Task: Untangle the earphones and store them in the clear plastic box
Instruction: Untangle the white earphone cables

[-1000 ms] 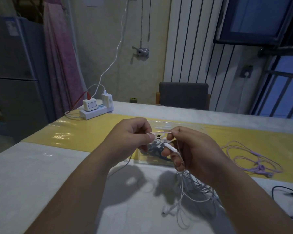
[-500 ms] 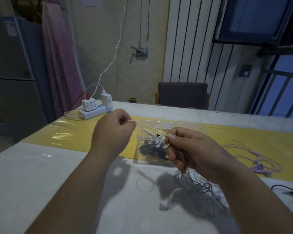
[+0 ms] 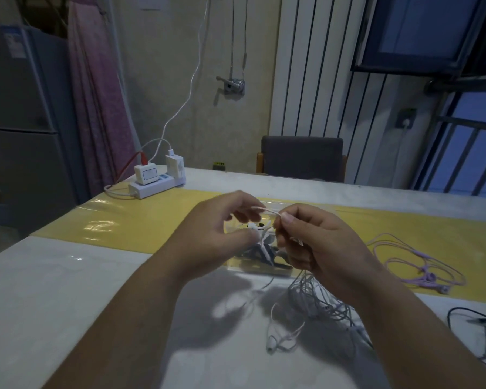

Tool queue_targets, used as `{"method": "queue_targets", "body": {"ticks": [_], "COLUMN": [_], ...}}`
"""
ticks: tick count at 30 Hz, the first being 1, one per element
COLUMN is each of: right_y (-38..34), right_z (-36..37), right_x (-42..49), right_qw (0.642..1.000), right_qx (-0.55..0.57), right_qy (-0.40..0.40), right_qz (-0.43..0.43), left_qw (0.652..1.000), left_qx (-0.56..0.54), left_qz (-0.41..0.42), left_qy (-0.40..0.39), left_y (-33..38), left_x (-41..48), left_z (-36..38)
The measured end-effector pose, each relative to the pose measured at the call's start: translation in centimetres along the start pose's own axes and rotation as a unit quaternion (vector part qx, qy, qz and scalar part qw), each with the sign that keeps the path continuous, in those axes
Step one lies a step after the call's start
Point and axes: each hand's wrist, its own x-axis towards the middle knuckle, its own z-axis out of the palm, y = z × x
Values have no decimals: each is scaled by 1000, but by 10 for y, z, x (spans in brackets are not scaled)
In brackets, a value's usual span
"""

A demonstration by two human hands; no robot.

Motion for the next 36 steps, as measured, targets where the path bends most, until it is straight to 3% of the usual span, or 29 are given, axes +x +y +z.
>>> {"method": "queue_targets", "body": {"ticks": [7,9,11,14,17,23,28,33,36], "right_y": [-3,-3,-5,-7,-6,-9,-5,-8,-5], "right_z": [3,4,3,-1,-3,-6,-5,0,2], "right_x": [-2,-2,-3,-3,-1,-5,-5,-3,-1], "right_qw": [1000,1000,1000,999,1000,993,990,995,995], "right_qx": [15,11,7,12,25,42,79,86,89], "right_qy": [3,11,20,27,3,-78,-93,-33,2], "right_qz": [1,9,14,14,18,75,69,34,32], "left_qw": [998,997,987,947,922,899,898,934,963], "left_qx": [59,53,16,-33,-46,-21,-20,-54,57], "left_qz": [-2,-11,-53,-148,-192,-199,-210,-210,-137], "left_qy": [-6,47,148,284,332,389,387,284,224], "left_y": [-4,-4,-6,-8,-13,-14,-15,-8,-5], "left_x": [6,8,8,10,12,11,10,8,5], "left_z": [9,8,5,-3,-4,-5,-8,-7,-4]}}
